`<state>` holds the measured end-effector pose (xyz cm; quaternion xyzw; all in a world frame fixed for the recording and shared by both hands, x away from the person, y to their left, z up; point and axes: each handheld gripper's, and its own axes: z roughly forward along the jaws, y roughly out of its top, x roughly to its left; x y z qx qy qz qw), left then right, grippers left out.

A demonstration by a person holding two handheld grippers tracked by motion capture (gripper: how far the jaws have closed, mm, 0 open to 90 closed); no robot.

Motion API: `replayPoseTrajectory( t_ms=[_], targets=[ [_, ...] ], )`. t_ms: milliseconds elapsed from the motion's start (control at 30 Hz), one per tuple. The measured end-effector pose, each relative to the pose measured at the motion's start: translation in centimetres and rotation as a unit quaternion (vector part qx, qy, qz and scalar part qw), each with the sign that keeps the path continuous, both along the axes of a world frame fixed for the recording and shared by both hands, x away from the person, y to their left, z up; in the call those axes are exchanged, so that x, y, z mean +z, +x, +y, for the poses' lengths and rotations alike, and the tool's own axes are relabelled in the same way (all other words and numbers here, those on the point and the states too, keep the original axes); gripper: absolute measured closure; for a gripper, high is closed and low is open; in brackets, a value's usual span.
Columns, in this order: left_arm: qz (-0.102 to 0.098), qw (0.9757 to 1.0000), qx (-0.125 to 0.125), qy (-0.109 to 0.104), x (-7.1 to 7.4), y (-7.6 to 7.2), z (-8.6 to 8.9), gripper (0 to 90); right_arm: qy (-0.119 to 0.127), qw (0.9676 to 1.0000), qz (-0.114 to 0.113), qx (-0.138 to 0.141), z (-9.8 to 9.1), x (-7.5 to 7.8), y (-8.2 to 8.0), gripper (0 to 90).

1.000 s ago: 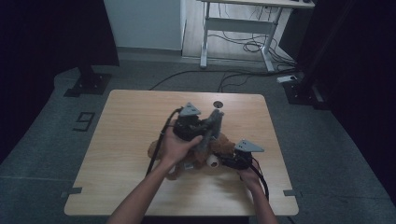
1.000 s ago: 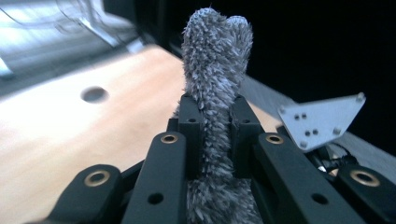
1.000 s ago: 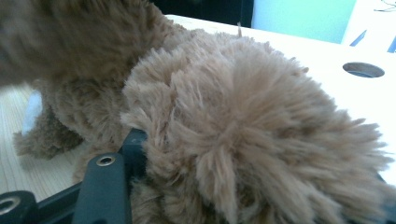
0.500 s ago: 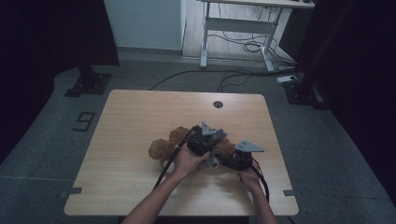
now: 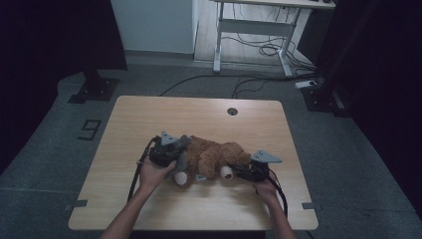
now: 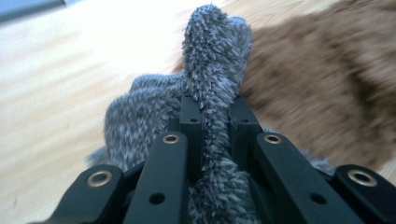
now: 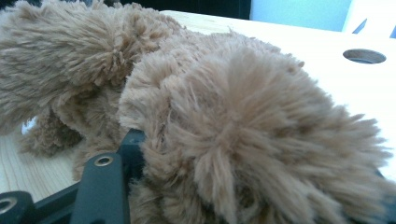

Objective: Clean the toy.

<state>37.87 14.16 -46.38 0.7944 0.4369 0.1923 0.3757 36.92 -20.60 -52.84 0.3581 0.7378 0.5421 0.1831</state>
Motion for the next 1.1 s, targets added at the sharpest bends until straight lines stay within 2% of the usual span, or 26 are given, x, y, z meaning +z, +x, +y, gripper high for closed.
replayPoseTrajectory(
  t_ms=[67, 167, 200, 267, 333, 367, 400, 467, 567, 633, 667, 733, 800, 833, 867, 933, 967, 1000, 1033, 1067, 1100],
  targets=[
    [-0.001, 0.9999, 0.002, -0.015, 0.3, -0.1, 0.2, 79.4, 0.002, 1.0, 0.0, -0.001, 0.0, 0.0, 0.0, 39.4],
    [-0.031, 0.9992, -0.015, -0.022, 2.2, -0.5, -1.3, 79.4, 0.007, 1.0, 0.002, -0.005, 0.0, -0.1, 0.1, 39.4],
    [-0.045, 0.9982, -0.028, -0.028, 3.2, -0.6, -2.3, 79.3, 0.008, 0.9999, 0.004, -0.006, -0.1, -0.1, 0.1, 39.4],
    [-0.06, 0.9965, -0.048, -0.032, 4.9, -0.6, -4.5, 79.3, 0.007, 0.9999, 0.004, -0.007, 0.0, -0.1, 0.1, 39.5],
    [-0.066, 0.9949, -0.069, -0.032, 6.1, -0.4, -6.8, 79.3, 0.007, 0.9999, 0.004, -0.008, 0.0, -0.1, 0.1, 39.5],
    [-0.065, 0.9938, -0.085, -0.032, 6.7, -0.3, -8.7, 79.3, 0.007, 0.9999, 0.005, -0.008, 0.0, -0.1, 0.0, 39.5],
    [-0.062, 0.993, -0.095, -0.031, 6.9, -0.2, -9.8, 79.4, 0.006, 1.0, 0.004, -0.007, 0.0, -0.1, 0.0, 39.4],
    [-0.049, 0.9907, -0.125, -0.023, 6.8, 0.1, -13.2, 79.3, 0.004, 1.0, 0.003, -0.007, 0.0, 0.0, -0.1, 39.4],
    [-0.025, 0.988, -0.152, -0.012, 5.5, 0.4, -16.7, 79.3, 0.004, 1.0, 0.001, -0.005, -0.1, -0.1, -0.1, 39.4],
    [-0.005, 0.9868, -0.162, -0.014, 4.4, 0.7, -18.0, 79.3, 0.006, 1.0, 0.0, -0.005, -0.1, -0.2, -0.1, 39.4],
    [0.012, 0.9859, -0.166, -0.013, 3.5, 0.9, -18.5, 79.3, 0.007, 1.0, 0.001, -0.006, -0.1, -0.2, -0.1, 39.4],
    [0.028, 0.9857, -0.166, -0.002, 1.9, 1.1, -18.9, 79.1, 0.007, 1.0, 0.0, -0.006, -0.1, -0.2, -0.1, 39.4],
    [0.032, 0.9861, -0.161, -0.023, 1.4, 1.1, -18.4, 79.2, 0.001, 1.0, 0.001, -0.008, -0.1, -0.3, -0.1, 39.3],
    [0.033, 0.9867, -0.157, -0.027, 1.5, 1.2, -18.0, 79.2, 0.002, 1.0, 0.001, -0.007, -0.1, -0.4, -0.1, 39.3],
    [0.027, 0.9883, -0.149, -0.02, 1.6, 1.1, -17.5, 79.3, 0.0, 1.0, 0.0, -0.007, -0.1, -0.4, -0.2, 39.3],
    [0.008, 0.9918, -0.127, 0.009, 1.7, 1.1, -16.4, 79.2, 0.0, 1.0, -0.001, -0.007, -0.1, -0.3, -0.2, 39.3],
    [0.002, 0.9931, -0.115, 0.025, 1.7, 1.2, -15.6, 79.2, 0.002, 1.0, 0.0, -0.007, -0.1, -0.3, -0.1, 39.3],
    [0.003, 0.994, -0.105, 0.03, 1.6, 1.4, -14.7, 79.1, 0.004, 1.0, 0.0, -0.007, -0.1, -0.4, -0.1, 39.3],
    [0.014, 0.9945, -0.103, 0.008, 1.5, 1.6, -13.6, 79.0, 0.004, 1.0, -0.002, -0.006, -0.1, -0.4, -0.1, 39.3],
    [0.017, 0.9949, -0.099, -0.006, 1.5, 1.6, -12.9, 79.1, 0.001, 1.0, -0.004, -0.002, -0.1, -0.4, -0.2, 39.2],
    [0.014, 0.9953, -0.096, -0.005, 1.6, 1.6, -12.5, 79.0, -0.001, 1.0, -0.006, -0.001, 0.0, -0.3, -0.2, 39.3]
  ],
)
